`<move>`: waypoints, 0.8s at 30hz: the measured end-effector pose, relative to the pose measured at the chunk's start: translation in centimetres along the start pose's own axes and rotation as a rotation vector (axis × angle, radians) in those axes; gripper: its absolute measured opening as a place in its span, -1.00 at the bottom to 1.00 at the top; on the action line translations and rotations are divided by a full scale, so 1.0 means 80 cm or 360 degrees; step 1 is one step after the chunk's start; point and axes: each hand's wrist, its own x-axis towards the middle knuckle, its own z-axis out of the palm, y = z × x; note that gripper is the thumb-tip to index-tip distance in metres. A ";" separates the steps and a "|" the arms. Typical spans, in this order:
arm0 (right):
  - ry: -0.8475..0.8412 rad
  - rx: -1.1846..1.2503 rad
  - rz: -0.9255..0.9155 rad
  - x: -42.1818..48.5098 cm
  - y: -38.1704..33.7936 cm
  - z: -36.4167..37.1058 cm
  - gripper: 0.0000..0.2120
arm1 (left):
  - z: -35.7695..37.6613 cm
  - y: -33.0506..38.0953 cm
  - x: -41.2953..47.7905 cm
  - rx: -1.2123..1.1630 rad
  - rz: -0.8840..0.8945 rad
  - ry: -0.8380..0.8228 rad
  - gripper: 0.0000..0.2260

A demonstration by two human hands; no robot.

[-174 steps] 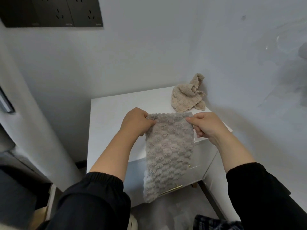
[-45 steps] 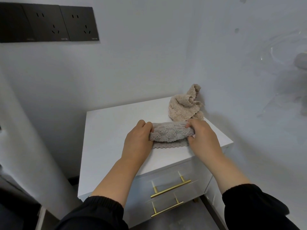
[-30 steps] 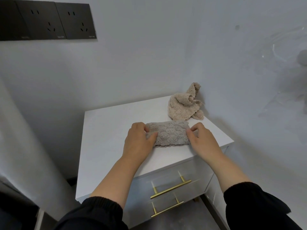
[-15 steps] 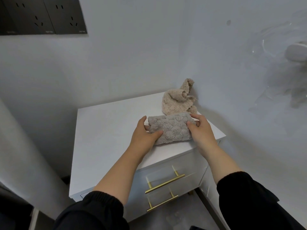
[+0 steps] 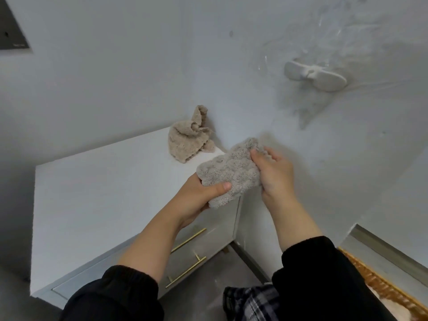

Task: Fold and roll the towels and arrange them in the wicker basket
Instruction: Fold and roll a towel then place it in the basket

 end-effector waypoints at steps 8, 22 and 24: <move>0.0606 -0.0675 -0.0665 -0.075 -0.064 -0.153 -0.87 | 0.148 -0.017 -0.007 0.0275 -0.0038 -0.0196 -0.73; 0.1021 0.0006 -0.0007 -0.076 -0.050 -0.394 -0.94 | 0.348 -0.124 0.013 0.0190 -0.0664 -0.0290 -0.94; 0.0763 0.0092 0.0266 -0.077 -0.043 -0.422 -0.88 | 0.358 -0.156 0.021 0.0024 -0.0751 -0.0169 -0.95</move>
